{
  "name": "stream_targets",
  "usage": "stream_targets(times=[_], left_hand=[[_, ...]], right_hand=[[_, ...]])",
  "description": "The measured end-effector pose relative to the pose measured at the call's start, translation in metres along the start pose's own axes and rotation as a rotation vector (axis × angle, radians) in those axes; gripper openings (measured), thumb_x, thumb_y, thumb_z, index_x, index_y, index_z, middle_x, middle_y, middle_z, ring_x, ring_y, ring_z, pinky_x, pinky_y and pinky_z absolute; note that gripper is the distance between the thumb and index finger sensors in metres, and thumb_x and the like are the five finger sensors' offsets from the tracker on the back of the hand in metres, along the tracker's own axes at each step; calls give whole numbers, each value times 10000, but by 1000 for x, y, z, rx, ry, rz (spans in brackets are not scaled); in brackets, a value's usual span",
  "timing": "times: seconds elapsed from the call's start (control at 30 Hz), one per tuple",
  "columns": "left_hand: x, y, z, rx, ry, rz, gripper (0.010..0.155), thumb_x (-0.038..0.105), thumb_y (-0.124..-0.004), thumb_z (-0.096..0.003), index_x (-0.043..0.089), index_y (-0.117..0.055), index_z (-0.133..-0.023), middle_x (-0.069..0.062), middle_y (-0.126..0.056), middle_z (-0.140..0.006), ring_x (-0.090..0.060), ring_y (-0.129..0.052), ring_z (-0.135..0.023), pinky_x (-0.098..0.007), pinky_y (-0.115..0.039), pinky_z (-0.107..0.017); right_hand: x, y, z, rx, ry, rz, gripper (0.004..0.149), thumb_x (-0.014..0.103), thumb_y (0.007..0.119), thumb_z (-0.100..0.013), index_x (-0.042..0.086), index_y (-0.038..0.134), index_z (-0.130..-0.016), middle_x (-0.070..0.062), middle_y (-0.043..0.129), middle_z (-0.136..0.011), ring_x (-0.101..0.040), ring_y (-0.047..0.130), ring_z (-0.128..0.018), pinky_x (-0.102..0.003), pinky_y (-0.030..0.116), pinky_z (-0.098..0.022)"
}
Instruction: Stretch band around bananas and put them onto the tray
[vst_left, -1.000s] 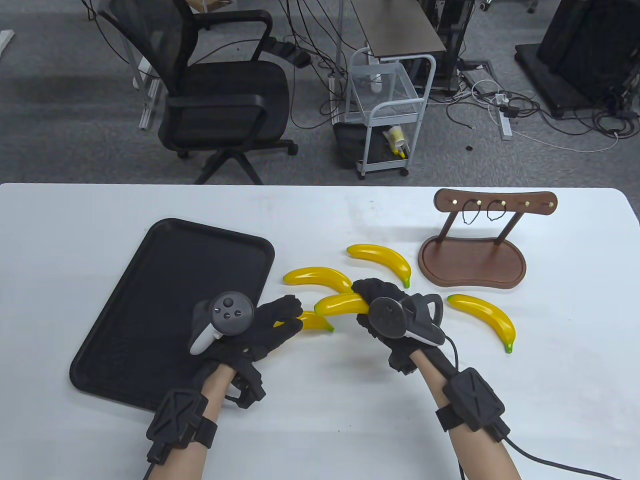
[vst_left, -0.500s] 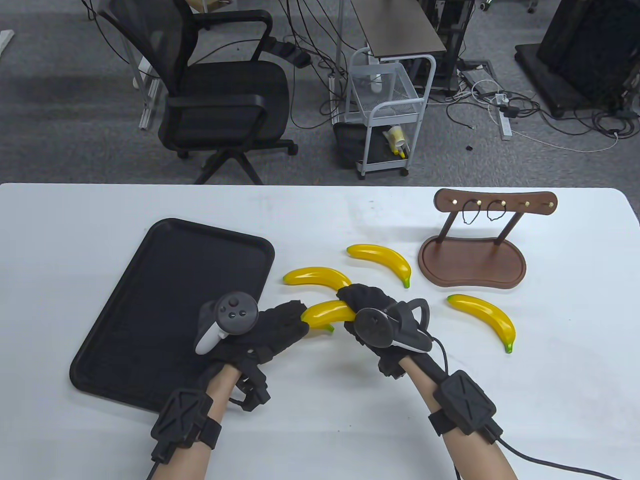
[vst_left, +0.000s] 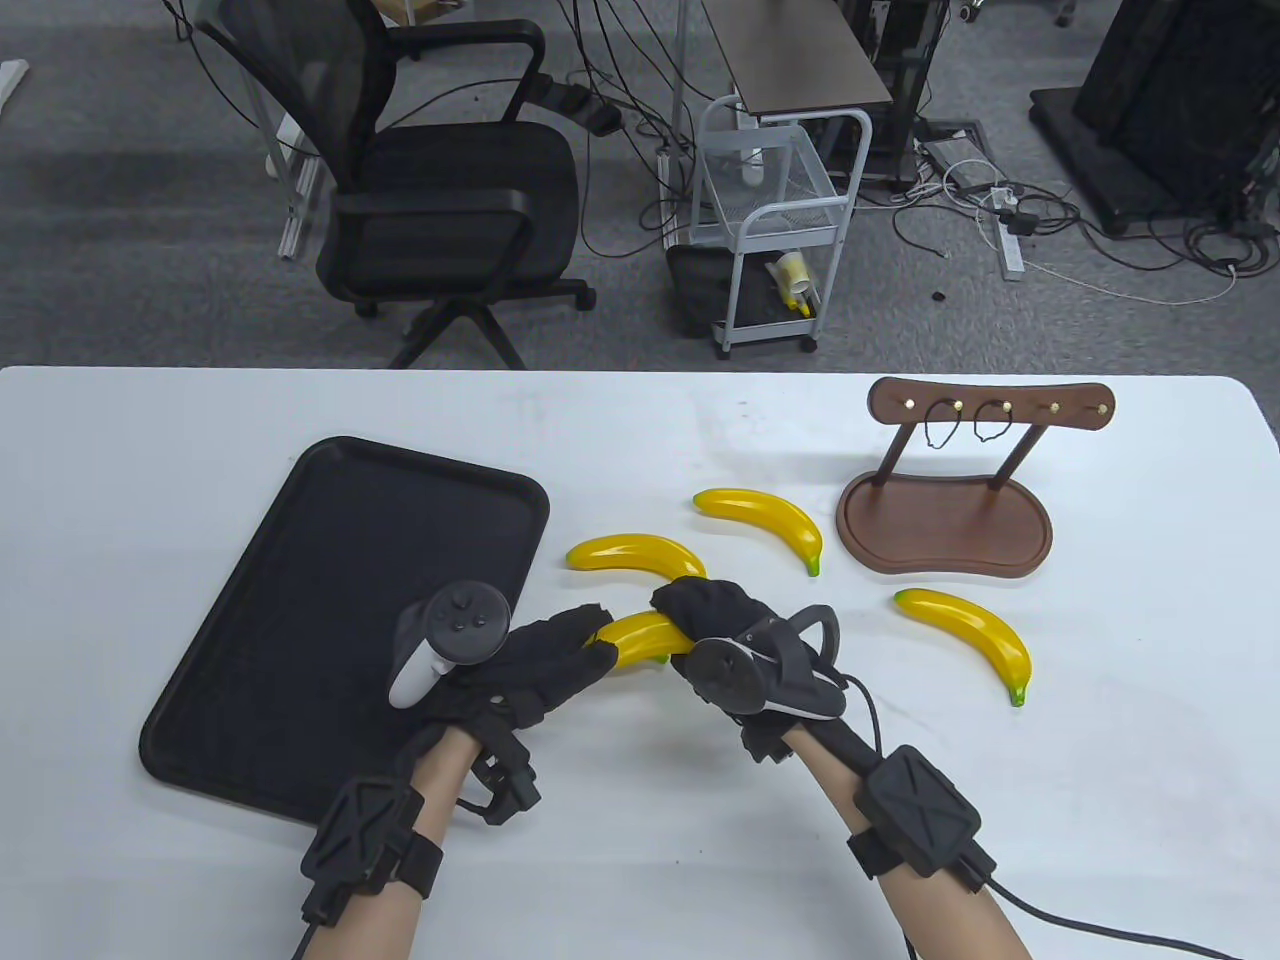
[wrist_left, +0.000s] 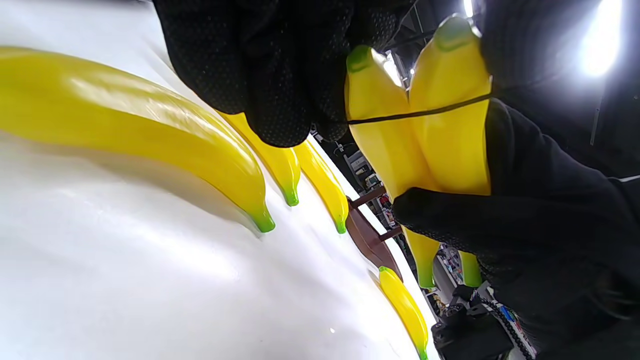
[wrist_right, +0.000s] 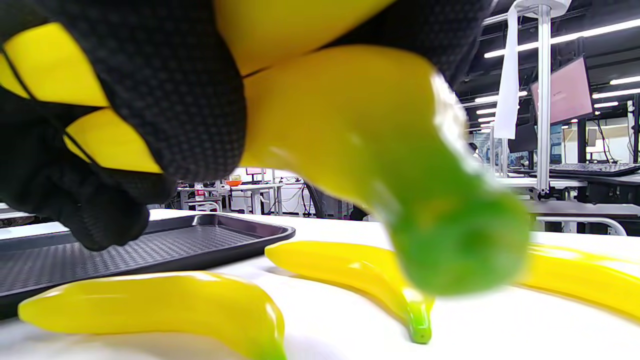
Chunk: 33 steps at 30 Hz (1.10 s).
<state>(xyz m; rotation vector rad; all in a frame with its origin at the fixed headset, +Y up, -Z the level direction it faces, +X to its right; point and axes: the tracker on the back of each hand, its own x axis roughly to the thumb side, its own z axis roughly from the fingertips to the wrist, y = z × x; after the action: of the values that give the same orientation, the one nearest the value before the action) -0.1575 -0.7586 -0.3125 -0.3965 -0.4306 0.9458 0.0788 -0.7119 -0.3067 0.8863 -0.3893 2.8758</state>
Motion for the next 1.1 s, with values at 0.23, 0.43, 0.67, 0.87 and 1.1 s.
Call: stream_targets(times=[0.23, 0.43, 0.67, 0.87, 1.1], left_hand=[[0, 0, 0, -9, 2, 1, 827, 644, -656, -555, 70, -544, -1139, -159, -765, -1112, -387, -861, -979, -575, -653, -773], [1, -2, 0, -17, 1, -14, 836, 643, -662, -557, 62, -536, -1144, -170, -752, -1124, -397, -850, -988, -577, -648, -775], [2, -3, 0, -14, -2, -17, 825, 640, -675, -567, 73, -527, -1148, -161, -736, -1139, -403, -828, -1005, -580, -633, -783], [2, -3, -1, 7, 4, -31, 815, 654, -685, -579, 98, -520, -1151, -132, -732, -1145, -378, -825, -1006, -558, -633, -793], [3, 3, 2, 36, 10, -48, 817, 650, -712, -573, 110, -516, -1154, -128, -720, -1152, -374, -815, -1009, -553, -627, -796]], right_hand=[[9, 1, 0, -4, -27, 11, 677, 330, 967, -414, 159, 659, -992, -96, 791, -994, -334, 899, -807, -444, 840, -568], [17, 1, 1, -8, -49, 16, 680, 323, 969, -413, 155, 658, -993, -99, 790, -994, -337, 898, -809, -444, 842, -571], [24, 3, 2, -11, -60, 11, 685, 316, 964, -418, 145, 649, -1001, -109, 780, -1000, -344, 891, -813, -450, 837, -574], [20, 2, 1, 29, -57, -40, 687, 289, 929, -450, 139, 596, -1033, -127, 714, -1027, -369, 824, -847, -479, 785, -596], [13, 1, 0, 80, -67, -125, 731, 337, 874, -483, 147, 510, -1088, -137, 632, -1090, -394, 754, -916, -537, 724, -634]])
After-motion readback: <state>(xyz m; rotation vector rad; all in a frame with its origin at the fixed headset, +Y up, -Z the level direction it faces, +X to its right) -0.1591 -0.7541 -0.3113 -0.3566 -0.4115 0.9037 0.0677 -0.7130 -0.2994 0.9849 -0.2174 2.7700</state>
